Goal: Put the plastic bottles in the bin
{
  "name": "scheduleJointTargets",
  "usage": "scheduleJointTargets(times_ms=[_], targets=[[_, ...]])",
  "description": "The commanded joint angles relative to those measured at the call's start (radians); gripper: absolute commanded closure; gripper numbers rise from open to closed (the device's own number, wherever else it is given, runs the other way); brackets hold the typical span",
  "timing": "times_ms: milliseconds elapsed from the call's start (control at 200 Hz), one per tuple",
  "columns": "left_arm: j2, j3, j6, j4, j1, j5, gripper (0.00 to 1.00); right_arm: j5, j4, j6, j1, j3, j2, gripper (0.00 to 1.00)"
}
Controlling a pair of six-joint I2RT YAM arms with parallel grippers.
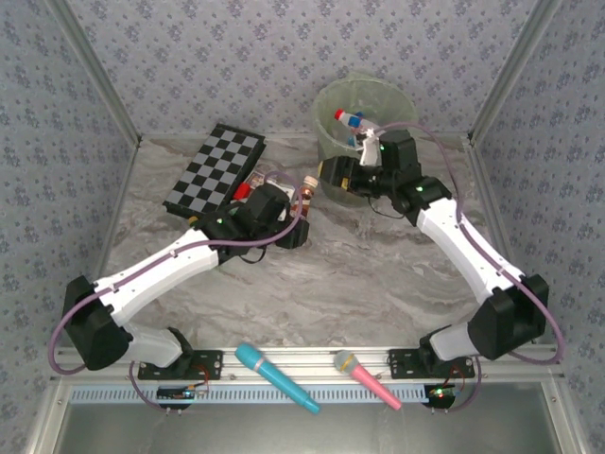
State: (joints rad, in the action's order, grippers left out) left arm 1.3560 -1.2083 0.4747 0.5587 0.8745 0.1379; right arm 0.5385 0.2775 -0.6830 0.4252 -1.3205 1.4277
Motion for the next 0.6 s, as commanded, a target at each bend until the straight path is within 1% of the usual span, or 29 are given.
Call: scheduleJointTargets(times_ms=[0,50,305,505,550,595], targets=[[-0.033,-0.036,-0.018,0.017,0.016,0.018,0.37,0.061,-0.021,-0.014,0.026,-0.069,0.045,0.4],[-0.04,-0.034,-0.018,0.017,0.019,0.02,0.37,0.078,-0.002,-0.008,0.034,-0.092,0.07,0.42],[-0.062,-0.031,-0.014,0.022,0.021,0.032,0.37,0.13,0.084,0.033,0.056,-0.14,0.13,0.46],[-0.058,-0.034,-0.015,0.021,0.019,0.029,0.37,0.122,0.143,0.046,0.051,-0.134,0.127,0.45],[-0.056,-0.036,-0.016,0.022,0.02,0.029,0.37,0.111,0.154,0.045,0.047,-0.133,0.126,0.41],[-0.053,-0.036,-0.017,0.022,0.02,0.03,0.37,0.094,0.167,0.046,0.044,-0.13,0.123,0.4]])
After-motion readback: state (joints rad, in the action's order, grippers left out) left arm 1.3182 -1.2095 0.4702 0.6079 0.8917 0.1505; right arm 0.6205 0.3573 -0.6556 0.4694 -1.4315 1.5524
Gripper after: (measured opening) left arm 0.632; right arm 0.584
